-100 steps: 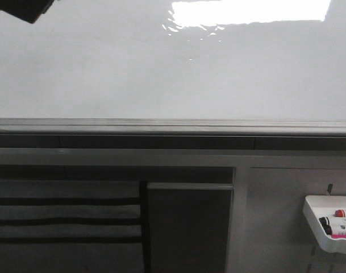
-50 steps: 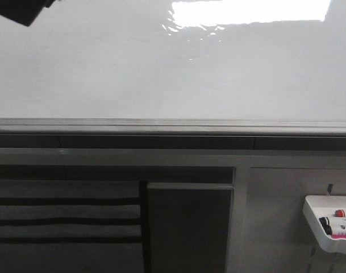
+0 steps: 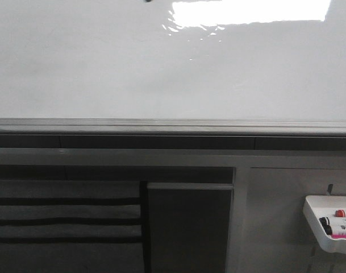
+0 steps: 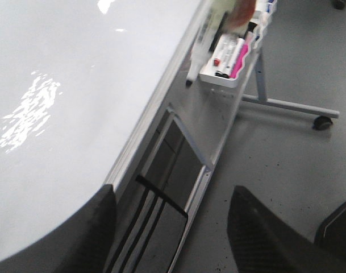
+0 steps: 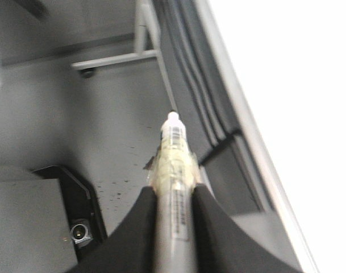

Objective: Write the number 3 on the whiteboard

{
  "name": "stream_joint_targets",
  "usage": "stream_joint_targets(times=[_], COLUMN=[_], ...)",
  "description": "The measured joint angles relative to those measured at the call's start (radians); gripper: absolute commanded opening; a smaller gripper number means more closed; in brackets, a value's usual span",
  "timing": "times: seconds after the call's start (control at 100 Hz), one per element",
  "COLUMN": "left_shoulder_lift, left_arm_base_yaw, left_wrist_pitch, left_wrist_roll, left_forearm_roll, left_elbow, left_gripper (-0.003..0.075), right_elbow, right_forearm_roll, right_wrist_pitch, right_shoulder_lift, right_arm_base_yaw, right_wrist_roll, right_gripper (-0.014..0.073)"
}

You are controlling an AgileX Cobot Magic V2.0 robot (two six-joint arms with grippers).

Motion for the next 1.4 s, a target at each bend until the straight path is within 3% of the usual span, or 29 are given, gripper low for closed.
stream_joint_targets(times=[0.2,0.37,0.74,0.91,1.27,1.4], left_shoulder_lift=[-0.083,-0.090,-0.090,-0.090,-0.090,-0.090], left_arm_base_yaw=[0.000,0.000,0.000,0.000,0.000,0.000], left_wrist_pitch=[-0.027,-0.092,-0.128,-0.128,-0.128,-0.128], left_wrist_roll=[-0.279,-0.373,-0.388,-0.390,-0.390,-0.390], left_forearm_roll=[0.156,0.176,0.176,0.176,0.176,0.176], left_elbow=[0.105,0.211,0.234,0.234,0.234,0.234], left_gripper=[0.0403,0.0403,0.0401,0.0399,0.0399,0.0399], right_elbow=[0.122,0.278,0.346,0.346,0.339,0.266], right_forearm_roll=[-0.061,-0.041,-0.022,-0.021,0.017,0.021], right_wrist_pitch=[-0.081,-0.181,-0.249,-0.270,-0.441,-0.420], right_shoulder_lift=[-0.093,-0.124,-0.125,-0.125,-0.114,-0.043], right_arm_base_yaw=[-0.177,-0.291,-0.298,-0.298,-0.286,-0.272], right_wrist_roll=[0.205,0.292,0.305,0.305,0.305,0.305], right_gripper=[0.0029,0.0029,0.0025,-0.0071,-0.0069,-0.0069])
